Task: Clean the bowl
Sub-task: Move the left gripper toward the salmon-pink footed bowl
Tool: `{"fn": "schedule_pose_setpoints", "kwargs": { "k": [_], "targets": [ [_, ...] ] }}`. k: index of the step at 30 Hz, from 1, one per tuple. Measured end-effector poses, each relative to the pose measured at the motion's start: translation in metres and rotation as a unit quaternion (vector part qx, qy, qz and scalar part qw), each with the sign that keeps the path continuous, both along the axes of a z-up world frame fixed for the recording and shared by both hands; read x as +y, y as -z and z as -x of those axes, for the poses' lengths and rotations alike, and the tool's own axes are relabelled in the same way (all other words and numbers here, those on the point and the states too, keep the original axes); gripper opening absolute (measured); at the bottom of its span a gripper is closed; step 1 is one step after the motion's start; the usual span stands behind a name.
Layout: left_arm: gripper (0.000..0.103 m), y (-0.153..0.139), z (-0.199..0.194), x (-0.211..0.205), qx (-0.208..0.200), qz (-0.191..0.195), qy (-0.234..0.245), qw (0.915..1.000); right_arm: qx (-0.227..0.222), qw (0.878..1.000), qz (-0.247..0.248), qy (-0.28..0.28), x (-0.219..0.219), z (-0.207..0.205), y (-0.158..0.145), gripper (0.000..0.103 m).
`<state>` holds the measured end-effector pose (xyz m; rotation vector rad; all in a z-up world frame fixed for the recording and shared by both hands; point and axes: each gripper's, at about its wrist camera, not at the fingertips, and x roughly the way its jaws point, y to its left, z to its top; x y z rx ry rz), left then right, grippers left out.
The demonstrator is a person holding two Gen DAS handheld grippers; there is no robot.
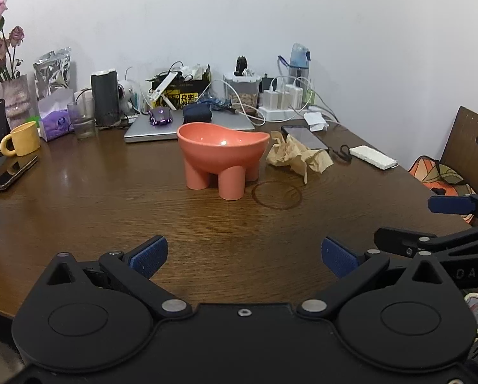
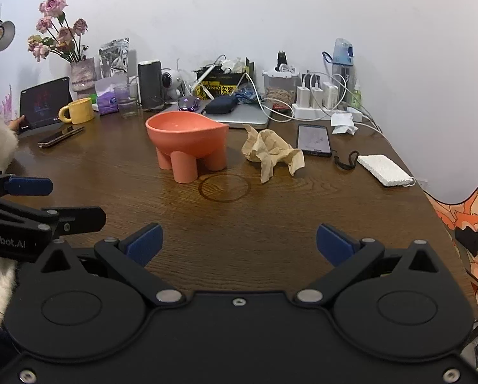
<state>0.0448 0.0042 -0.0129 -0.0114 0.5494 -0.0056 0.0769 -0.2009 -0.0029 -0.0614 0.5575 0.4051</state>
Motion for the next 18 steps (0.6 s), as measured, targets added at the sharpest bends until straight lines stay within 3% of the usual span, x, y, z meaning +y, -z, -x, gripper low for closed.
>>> {"fn": "schedule_pose_setpoints", "kwargs": {
  "k": [5, 12, 18],
  "targets": [
    [0.103, 0.008, -0.028, 0.012, 0.011, 0.0, -0.007, 0.9999, 0.015, 1.0, 0.004, 0.012, -0.001, -0.014, 0.006, 0.102],
    [0.103, 0.022, -0.093, 0.029, 0.037, 0.045, -0.04, 0.9975, 0.028, 0.999, 0.014, 0.024, 0.001, -0.031, 0.015, 0.102],
    [0.103, 0.031, -0.126, 0.028, 0.027, -0.005, 0.003, 0.9996, 0.041, 0.998, 0.023, 0.037, -0.001, -0.045, 0.023, 0.102]
  ]
}}
